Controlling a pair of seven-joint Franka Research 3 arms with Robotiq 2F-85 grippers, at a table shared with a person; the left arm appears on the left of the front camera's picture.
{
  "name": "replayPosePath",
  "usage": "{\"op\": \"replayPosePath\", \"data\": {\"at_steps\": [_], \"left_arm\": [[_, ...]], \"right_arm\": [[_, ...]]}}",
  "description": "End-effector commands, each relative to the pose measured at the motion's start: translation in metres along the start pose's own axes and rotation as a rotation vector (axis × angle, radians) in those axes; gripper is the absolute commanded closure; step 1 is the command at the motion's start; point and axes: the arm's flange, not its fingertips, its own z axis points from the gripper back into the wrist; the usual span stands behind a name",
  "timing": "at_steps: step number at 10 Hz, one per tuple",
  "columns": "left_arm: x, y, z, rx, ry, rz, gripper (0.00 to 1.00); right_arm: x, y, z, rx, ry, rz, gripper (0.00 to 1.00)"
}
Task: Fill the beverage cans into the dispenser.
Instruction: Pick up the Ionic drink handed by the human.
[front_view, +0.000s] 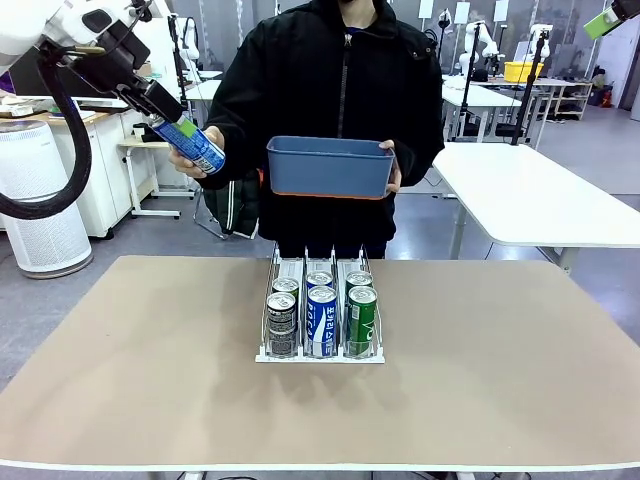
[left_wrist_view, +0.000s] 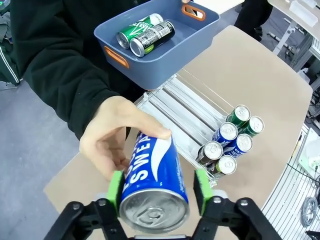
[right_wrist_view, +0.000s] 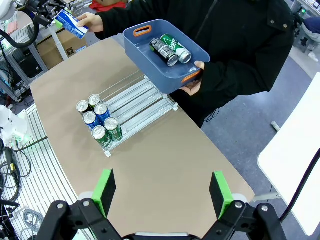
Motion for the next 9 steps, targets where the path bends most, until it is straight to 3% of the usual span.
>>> {"op": "replayPosePath", "data": {"at_steps": [1,6,7,8,9], "left_arm": [[-0.0020,-0.0017,0.0021,0.026,-0.011,0.024,0.47],[-0.0047,-0.0032,0.0033,0.042,0.008,0.017,1.00],[-0.0046,-0.0033,0.0053,0.037,0.011,0.011,1.00],[-0.0046,-0.0047,0.0060,0.040,0.008,0.012,0.62],[-0.0041,-0.0048,0.0061,0.031,-0.004,0.019,0.62]], "right_arm": [[-0.0003,0.0007,-0.0003,-0.001,0.002,0.001,0.00],[-0.0003,0.0007,-0.0003,-0.001,0.002,0.001,0.00],[-0.0003,0.0007,-0.0003,-0.001,0.002,0.001,0.00],[-0.0003,0.0007,-0.0003,-0.001,0.002,0.001,0.00],[-0.0003,0.0007,-0.0003,-0.001,0.002,0.001,0.00]]}}
